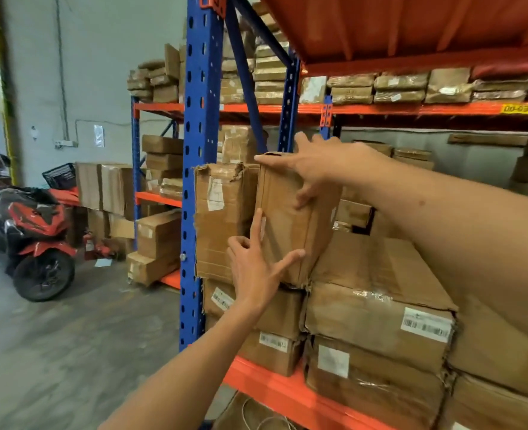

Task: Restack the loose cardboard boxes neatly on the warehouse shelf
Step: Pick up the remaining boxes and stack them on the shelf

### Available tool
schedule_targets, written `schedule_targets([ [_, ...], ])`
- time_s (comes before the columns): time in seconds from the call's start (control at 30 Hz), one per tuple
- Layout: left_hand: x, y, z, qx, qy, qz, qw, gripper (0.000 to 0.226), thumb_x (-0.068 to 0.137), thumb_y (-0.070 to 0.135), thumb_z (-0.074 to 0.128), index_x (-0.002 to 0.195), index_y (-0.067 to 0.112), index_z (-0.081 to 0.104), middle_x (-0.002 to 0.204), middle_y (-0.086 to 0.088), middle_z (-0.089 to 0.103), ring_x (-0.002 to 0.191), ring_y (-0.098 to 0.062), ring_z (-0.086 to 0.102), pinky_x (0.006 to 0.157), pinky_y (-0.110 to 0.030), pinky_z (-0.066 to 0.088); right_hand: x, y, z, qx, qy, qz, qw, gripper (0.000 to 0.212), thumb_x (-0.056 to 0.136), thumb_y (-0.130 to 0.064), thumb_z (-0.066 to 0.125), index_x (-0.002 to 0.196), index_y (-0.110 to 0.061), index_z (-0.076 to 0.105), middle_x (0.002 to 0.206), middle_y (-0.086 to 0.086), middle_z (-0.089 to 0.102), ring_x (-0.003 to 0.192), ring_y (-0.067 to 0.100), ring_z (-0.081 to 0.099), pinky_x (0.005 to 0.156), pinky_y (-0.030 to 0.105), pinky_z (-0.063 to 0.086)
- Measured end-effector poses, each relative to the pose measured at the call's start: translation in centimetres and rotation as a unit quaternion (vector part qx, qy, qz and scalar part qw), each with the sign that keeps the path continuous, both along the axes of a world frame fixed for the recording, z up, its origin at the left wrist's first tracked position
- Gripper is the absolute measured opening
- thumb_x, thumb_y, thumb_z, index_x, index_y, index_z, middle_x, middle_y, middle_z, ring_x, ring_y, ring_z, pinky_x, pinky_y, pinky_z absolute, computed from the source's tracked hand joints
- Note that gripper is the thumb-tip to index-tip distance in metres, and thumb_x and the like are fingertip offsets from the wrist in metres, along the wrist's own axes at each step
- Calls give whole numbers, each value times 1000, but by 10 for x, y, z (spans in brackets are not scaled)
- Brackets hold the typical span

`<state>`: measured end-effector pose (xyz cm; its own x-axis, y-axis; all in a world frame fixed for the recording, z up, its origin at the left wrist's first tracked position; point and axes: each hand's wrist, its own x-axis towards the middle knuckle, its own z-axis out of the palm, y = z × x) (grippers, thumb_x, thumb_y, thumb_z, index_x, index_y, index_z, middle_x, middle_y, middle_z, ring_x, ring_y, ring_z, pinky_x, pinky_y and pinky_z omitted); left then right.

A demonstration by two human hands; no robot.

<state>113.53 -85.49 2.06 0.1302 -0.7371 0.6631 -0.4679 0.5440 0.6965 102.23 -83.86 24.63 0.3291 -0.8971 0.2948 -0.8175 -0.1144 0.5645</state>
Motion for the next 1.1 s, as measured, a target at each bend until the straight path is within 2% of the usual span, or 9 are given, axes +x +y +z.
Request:
schedule_targets([
  [0.1,-1,-1,-3,-3,-29,-6,1000,117,65,87,65,158,54,2,119,-5,31,107,-24,38,97,-38,40,-18,13,5,7,-39,-25,999,115,70,-71,77,142,-72,-13,130,14,32,106,35,43,79,47,39],
  [0.27,-11,-8,9,13,-16,-132,991,116,64,82,71,149,69,-6,161,-18,9,147,-41,16,112,-62,29,-56,38,-2,-19,-121,-18,992,111,62,-67,85,139,-62,4,112,5,27,95,30,45,82,49,48],
  [0.43,-4,-19,20,-14,-50,-224,973,117,67,60,87,151,67,6,141,1,28,127,-16,25,106,-39,27,-82,57,-16,51,-216,-48,974,130,46,-62,95,141,-58,6,144,13,33,123,42,47,102,56,43],
  [0.53,-13,-17,31,-44,-62,-237,968,111,63,52,92,153,55,27,133,-3,37,126,-20,29,109,-36,29,-105,76,-33,33,-301,-22,953,118,49,-57,95,139,-50,19,138,4,47,126,31,45,103,53,41],
  [0.63,-32,-9,42,-80,-108,-245,960,107,61,45,95,153,43,40,132,-4,38,127,-22,28,114,-40,31,-137,103,-69,-19,-409,-6,912,103,54,-49,96,130,-40,27,125,-6,49,115,22,49,95,42,43],
  [0.77,-55,-2,59,-133,-259,-243,925,103,61,39,96,151,42,46,141,-7,40,132,-27,27,114,-56,34,-164,131,-140,-121,-497,-52,858,96,54,-46,97,122,-33,31,122,-5,48,116,20,47,99,45,44],
  [0.87,-67,4,59,-159,-285,-227,918,99,64,38,95,150,41,47,142,-9,39,133,-28,26,111,-59,35,-175,139,-145,-144,-500,-48,853,88,54,-47,97,115,-33,36,115,-9,48,108,16,47,91,38,44],
  [1.0,-70,2,52,-167,-283,-235,915,98,67,37,94,151,42,45,143,-10,37,131,-24,25,111,-61,35,-181,140,-137,-142,-436,-74,886,83,49,-54,95,107,-31,40,98,-11,50,90,15,45,63,23,32],
  [1.1,-75,-2,53,-179,-289,-231,912,98,67,37,94,151,41,45,141,-12,39,130,-27,27,112,-58,34,-179,135,-134,-134,-391,-106,904,83,48,-57,94,104,-30,40,89,-10,54,77,16,50,57,28,39],
])
